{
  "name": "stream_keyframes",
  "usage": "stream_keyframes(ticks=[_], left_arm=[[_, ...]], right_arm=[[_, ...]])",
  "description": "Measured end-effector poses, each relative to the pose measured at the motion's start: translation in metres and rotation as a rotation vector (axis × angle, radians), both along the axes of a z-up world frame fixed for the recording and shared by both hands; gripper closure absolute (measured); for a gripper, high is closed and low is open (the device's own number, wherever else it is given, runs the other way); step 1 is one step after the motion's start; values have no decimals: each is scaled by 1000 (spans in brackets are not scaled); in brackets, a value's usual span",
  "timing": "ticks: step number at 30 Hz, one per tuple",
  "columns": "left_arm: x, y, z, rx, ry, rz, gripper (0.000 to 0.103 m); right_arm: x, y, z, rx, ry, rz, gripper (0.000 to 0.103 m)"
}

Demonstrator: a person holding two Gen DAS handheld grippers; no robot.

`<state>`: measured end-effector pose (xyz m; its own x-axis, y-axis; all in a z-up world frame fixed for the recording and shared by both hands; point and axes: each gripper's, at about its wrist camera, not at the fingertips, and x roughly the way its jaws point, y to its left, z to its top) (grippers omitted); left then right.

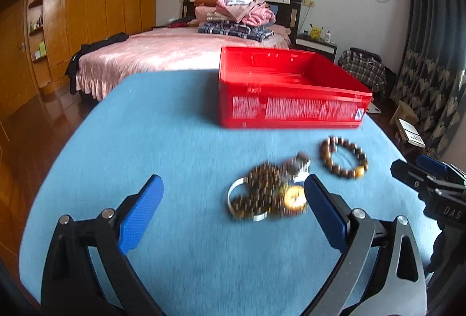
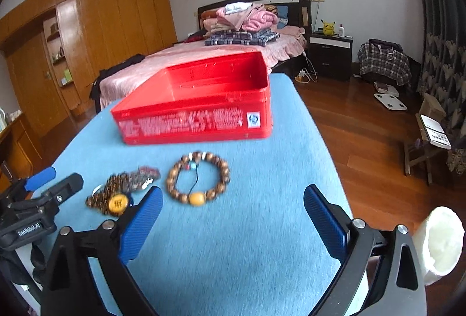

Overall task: Organize jewelry
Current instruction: 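Move both tools back to the brown bead necklace and wooden bracelet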

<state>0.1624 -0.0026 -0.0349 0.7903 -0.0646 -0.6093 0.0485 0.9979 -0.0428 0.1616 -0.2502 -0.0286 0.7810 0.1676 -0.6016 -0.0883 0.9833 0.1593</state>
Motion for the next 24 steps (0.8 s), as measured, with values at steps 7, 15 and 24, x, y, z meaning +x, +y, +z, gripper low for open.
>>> stream_keyframes(ticks=[7,15,24], left_arm=[[-7,5,-11,-6,32,8,9],[-6,11,-15,-35,46,20,9],[11,-5,-11,-53,66,-14,28]], right_arm=[[-11,6,-7,-8,7,19,8],[-14,8,-12,-11,15,30,8],[-14,11,-13,-22,19,42,8]])
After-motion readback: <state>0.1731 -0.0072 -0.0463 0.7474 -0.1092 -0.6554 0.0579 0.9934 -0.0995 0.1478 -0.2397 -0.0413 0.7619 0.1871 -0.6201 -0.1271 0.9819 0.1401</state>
